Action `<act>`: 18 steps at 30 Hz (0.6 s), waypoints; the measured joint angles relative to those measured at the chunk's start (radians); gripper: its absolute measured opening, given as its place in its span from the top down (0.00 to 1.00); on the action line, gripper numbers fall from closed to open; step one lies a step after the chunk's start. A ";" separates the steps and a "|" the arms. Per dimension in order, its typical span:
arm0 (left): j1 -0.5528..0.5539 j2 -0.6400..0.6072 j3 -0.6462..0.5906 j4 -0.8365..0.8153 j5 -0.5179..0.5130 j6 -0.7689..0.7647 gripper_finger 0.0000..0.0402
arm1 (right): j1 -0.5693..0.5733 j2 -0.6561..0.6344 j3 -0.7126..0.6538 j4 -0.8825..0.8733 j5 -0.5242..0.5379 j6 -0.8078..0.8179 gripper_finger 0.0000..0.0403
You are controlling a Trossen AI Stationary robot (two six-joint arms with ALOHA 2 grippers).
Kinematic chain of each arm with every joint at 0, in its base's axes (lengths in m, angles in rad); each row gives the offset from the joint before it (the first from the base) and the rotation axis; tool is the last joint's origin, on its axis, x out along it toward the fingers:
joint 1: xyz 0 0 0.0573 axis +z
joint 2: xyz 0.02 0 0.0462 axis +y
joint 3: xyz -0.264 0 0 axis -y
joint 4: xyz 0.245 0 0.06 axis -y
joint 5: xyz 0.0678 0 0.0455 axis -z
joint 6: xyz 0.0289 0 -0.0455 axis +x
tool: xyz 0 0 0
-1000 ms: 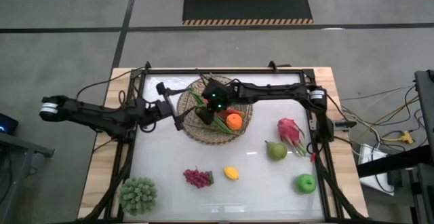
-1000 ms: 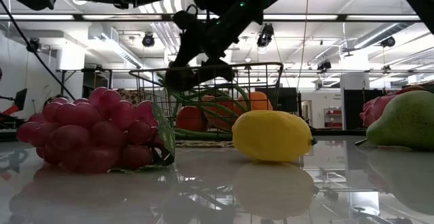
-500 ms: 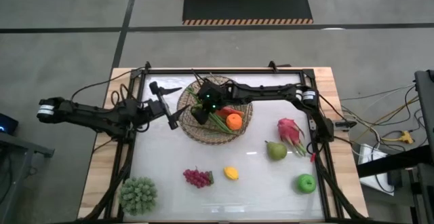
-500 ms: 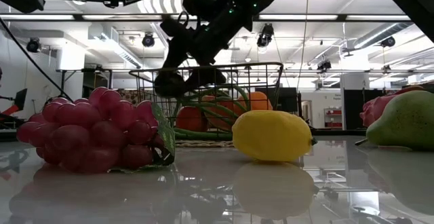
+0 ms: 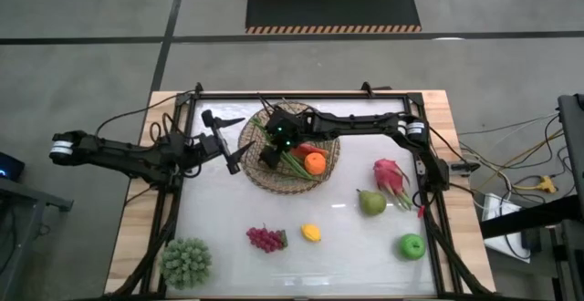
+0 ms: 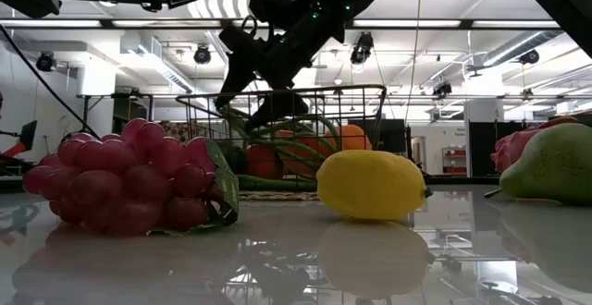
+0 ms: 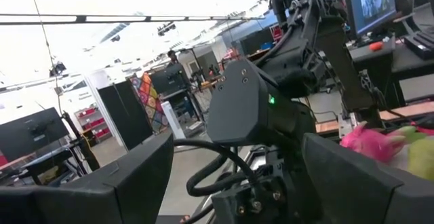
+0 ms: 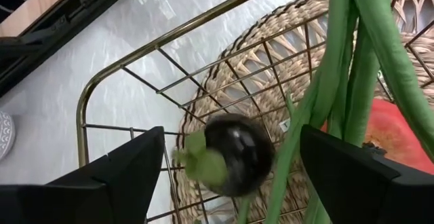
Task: Build produce basket
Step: Put the lemon into the wire basket
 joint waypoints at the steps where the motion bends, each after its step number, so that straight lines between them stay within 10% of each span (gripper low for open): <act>1: 0.000 0.000 0.000 0.000 0.000 0.000 0.24 | 0.000 -0.002 0.000 -0.001 0.000 -0.004 0.19; 18: 0.000 0.067 0.005 0.002 0.048 0.000 0.24 | 0.093 -0.238 -0.002 -0.339 0.003 -0.302 0.20</act>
